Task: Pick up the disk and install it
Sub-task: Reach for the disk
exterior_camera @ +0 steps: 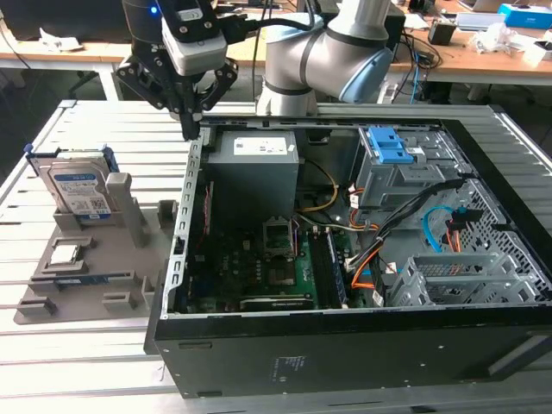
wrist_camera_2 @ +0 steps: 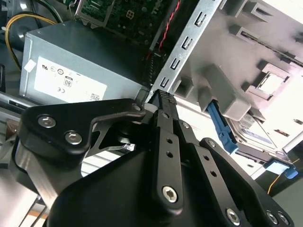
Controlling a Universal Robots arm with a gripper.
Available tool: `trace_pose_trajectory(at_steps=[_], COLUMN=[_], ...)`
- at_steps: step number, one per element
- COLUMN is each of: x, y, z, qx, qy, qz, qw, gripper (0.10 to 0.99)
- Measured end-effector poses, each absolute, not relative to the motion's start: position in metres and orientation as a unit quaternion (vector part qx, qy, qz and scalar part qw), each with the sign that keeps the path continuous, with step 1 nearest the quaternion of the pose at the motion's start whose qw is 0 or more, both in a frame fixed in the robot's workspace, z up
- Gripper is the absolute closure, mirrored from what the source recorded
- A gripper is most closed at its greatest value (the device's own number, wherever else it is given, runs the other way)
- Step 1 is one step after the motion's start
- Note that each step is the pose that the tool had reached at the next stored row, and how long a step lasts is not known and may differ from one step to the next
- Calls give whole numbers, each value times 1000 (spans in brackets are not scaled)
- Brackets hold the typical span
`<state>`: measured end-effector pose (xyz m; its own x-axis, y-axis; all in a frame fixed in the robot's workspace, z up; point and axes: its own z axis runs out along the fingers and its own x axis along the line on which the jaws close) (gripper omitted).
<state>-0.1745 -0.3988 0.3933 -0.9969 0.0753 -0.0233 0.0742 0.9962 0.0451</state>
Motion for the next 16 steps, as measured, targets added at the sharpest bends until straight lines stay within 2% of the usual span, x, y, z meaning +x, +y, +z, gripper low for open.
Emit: trace_pose_trajectory(at_steps=[16], x=[-203], y=[-399], z=[393], qx=[37], qy=[999], qz=[22], qw=[12], gripper=[980])
